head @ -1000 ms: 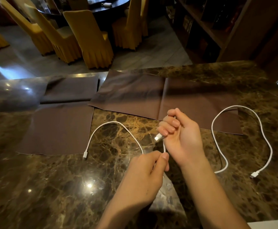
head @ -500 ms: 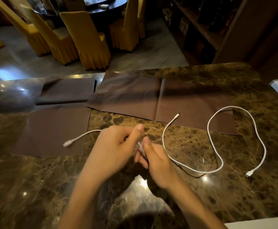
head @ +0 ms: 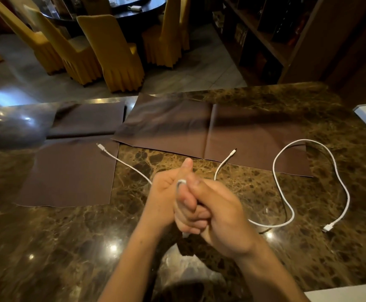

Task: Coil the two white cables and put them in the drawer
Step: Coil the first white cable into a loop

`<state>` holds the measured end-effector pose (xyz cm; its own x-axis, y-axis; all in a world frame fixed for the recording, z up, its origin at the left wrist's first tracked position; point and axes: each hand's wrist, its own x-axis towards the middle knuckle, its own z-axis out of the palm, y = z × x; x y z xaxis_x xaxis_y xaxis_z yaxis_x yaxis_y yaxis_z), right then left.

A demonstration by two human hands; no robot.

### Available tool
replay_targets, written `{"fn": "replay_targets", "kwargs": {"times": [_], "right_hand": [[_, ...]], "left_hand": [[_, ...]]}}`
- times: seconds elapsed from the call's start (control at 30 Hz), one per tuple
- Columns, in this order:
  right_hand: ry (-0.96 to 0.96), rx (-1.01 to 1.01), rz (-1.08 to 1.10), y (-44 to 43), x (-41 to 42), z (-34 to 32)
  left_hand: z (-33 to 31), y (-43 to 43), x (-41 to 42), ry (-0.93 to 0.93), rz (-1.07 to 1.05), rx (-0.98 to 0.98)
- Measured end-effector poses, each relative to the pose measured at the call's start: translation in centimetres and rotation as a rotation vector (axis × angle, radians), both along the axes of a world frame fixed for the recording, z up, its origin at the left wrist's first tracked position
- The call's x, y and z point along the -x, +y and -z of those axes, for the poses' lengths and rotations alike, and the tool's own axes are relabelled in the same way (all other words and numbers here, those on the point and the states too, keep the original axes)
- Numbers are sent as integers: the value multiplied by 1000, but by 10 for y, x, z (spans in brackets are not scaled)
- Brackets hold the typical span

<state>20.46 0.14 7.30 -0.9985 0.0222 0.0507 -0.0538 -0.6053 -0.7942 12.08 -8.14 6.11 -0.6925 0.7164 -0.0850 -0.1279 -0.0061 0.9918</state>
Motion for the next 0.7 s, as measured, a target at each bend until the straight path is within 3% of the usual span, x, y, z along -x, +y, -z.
{"fn": "replay_targets", "kwargs": {"times": [0.13, 0.3, 0.53, 0.7], "right_hand": [[43, 247, 15, 13, 8, -13], [42, 375, 67, 26, 19, -16], [-17, 365, 144, 30, 30, -3], [-49, 224, 283, 37, 37, -2]], "left_hand": [[14, 7, -14, 41, -82, -56], [25, 17, -14, 204, -121, -203], [29, 10, -21, 136, -137, -53], [24, 1, -29, 186, -118, 100]]}}
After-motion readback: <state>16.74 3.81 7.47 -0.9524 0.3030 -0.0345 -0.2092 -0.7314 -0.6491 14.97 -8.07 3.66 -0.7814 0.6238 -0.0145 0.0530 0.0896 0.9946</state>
